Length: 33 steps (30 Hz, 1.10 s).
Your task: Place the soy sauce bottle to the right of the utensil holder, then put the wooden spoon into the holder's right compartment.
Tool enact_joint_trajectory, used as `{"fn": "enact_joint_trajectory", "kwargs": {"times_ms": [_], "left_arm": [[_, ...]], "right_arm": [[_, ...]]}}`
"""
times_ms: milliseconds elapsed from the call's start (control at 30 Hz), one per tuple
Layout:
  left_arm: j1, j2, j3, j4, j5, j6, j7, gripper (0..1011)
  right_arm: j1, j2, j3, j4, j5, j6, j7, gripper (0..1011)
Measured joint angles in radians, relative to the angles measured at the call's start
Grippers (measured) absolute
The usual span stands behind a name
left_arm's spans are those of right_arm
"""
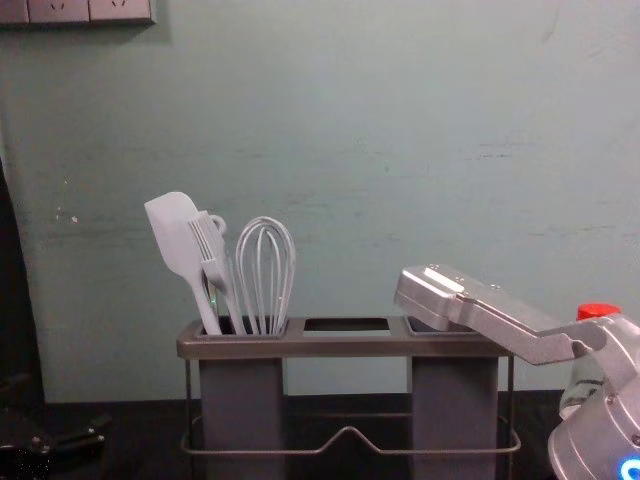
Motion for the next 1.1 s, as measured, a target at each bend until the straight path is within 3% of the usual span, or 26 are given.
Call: {"fn": "enact_joint_trajectory", "kwargs": {"times_ms": [367,633,967,1100], "left_arm": [[0.0,0.0,0.0,0.0,0.0,0.0,0.0,1011],[0.0,0.0,0.0,0.0,0.0,0.0,0.0,1012],[0.0,0.0,0.0,0.0,0.0,0.0,0.0,1011],[0.0,0.0,0.0,0.0,0.0,0.0,0.0,1011]], "right_arm": [[-0.001,0.0,0.001,-0.001,0.002,0.001,-0.004,995],[-0.001,0.0,0.002,-0.001,0.003,0.002,-0.006,840],[-0.001,0.0,0.002,-0.001,0.003,0.003,-0.006,840],[-0.043,0.022,0.032,-0.077,-0.003,-0.025,-0.009,840]]}}
